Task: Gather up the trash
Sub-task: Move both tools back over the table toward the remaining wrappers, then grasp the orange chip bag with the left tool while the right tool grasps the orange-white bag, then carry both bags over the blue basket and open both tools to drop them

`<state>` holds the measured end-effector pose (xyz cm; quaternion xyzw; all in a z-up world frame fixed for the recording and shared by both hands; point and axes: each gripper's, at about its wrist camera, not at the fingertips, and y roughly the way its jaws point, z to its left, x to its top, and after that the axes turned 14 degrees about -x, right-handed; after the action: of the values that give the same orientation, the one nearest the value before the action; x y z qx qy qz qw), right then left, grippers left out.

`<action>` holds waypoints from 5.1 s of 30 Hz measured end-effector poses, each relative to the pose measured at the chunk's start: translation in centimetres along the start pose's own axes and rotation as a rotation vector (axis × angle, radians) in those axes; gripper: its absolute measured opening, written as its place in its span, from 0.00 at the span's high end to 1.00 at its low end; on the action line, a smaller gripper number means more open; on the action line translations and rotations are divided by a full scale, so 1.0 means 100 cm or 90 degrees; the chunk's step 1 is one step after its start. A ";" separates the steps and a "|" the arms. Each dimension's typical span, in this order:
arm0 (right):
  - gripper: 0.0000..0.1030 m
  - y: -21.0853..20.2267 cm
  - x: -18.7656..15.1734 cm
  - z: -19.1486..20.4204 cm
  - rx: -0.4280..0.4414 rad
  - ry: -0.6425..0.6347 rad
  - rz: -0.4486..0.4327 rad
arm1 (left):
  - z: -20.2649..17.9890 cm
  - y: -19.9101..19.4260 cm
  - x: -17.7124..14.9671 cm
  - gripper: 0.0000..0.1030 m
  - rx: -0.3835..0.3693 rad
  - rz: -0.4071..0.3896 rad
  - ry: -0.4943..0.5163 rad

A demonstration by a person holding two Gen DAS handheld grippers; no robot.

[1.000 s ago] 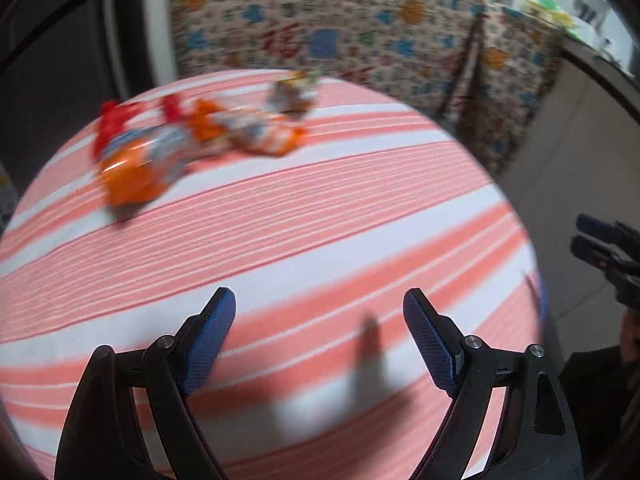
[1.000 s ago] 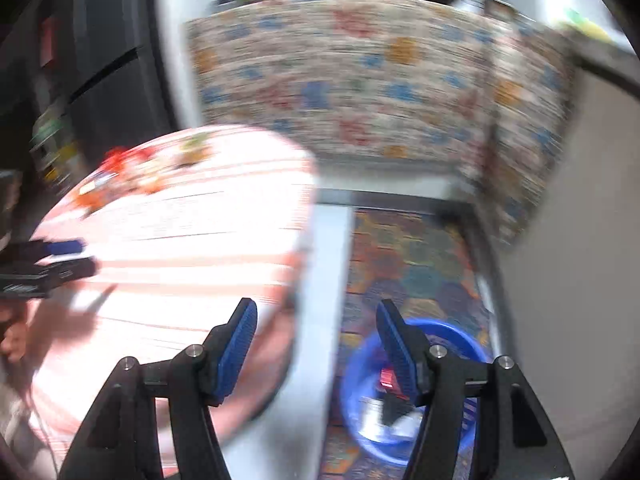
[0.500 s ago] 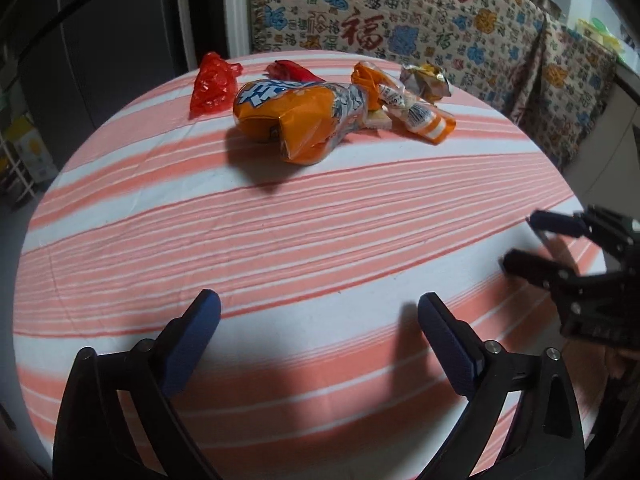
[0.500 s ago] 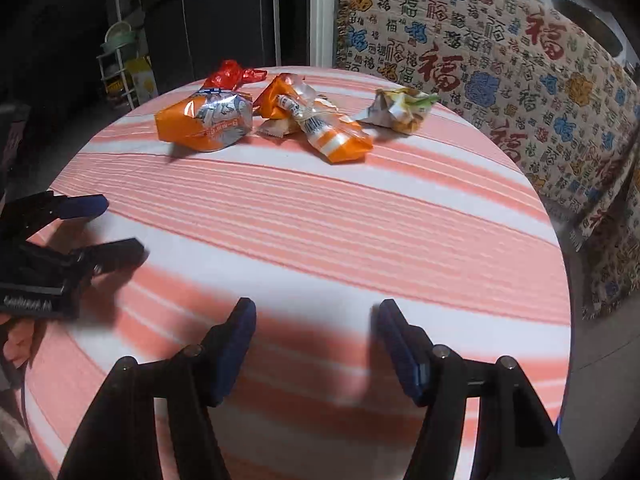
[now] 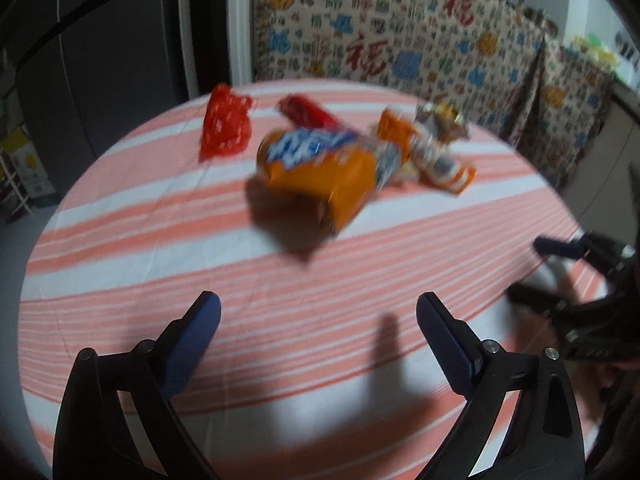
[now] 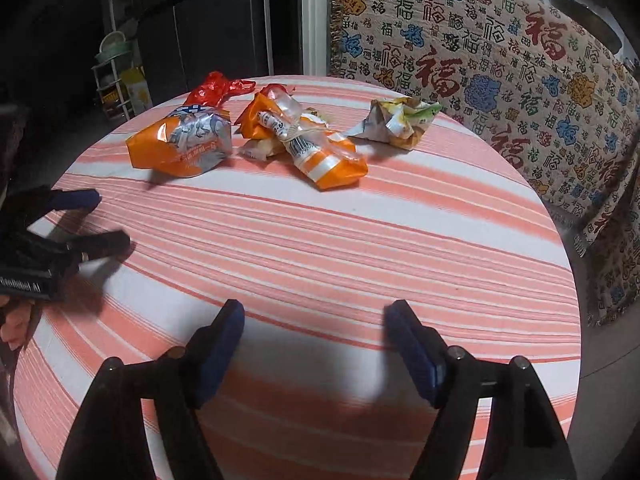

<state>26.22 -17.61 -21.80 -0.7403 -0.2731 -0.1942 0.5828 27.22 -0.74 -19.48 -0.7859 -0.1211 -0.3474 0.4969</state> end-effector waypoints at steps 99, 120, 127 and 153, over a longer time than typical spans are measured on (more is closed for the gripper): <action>0.58 -0.073 -0.055 -0.112 0.047 0.191 0.056 | -0.090 -0.047 -0.032 0.64 -0.149 -0.071 -0.005; 0.58 -0.107 -0.121 -0.248 -0.056 0.328 0.041 | -0.257 0.000 0.009 0.64 -0.293 -0.030 0.113; 0.58 -0.113 -0.166 -0.316 -0.120 0.399 0.065 | -0.340 0.043 0.008 0.64 -0.356 0.022 0.147; 0.36 -0.016 -0.277 -0.380 -0.143 0.477 0.183 | -0.438 0.212 -0.027 0.26 -0.364 0.152 0.130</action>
<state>4.91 -59.14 -28.09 -0.7077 0.0874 -0.3954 0.5790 17.93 -48.38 -24.51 -0.8635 0.1250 -0.3836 0.3026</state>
